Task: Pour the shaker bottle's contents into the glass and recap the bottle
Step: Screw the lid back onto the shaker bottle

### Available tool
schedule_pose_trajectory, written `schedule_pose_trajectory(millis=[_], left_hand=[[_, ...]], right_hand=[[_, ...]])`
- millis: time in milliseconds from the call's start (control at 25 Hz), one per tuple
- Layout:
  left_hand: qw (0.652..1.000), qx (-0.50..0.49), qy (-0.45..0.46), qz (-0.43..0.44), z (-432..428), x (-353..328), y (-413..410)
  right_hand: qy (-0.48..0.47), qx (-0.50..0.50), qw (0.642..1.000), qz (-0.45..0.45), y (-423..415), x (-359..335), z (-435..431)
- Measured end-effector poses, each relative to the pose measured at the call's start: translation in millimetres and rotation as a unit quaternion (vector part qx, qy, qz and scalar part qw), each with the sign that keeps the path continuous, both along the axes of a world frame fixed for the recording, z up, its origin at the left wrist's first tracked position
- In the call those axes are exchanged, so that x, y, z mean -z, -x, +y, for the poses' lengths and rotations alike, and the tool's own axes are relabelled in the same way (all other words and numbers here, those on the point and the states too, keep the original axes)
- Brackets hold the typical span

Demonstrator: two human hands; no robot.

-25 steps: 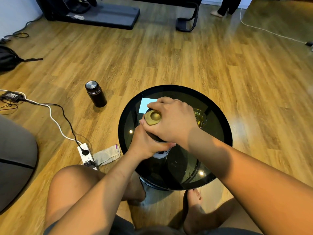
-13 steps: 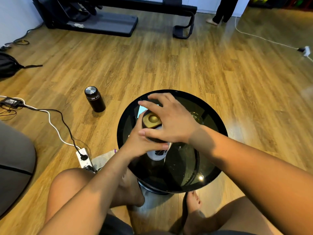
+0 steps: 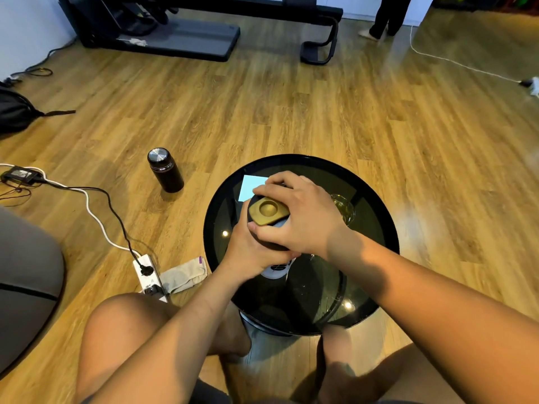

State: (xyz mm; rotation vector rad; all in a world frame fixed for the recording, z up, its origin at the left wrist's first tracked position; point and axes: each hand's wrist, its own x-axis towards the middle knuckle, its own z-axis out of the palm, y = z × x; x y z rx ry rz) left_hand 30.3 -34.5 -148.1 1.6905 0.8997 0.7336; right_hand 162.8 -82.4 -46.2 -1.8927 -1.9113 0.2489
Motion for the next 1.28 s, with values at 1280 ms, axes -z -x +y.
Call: schedule_pose_trajectory(millis=[1280], left_hand=[[0.995,-0.088,0.029,0.033,-23.8,-15.2,-8.0]], right_hand=[[0.026,0.058,0.987,-0.149,19.2,-7.4,5.8]])
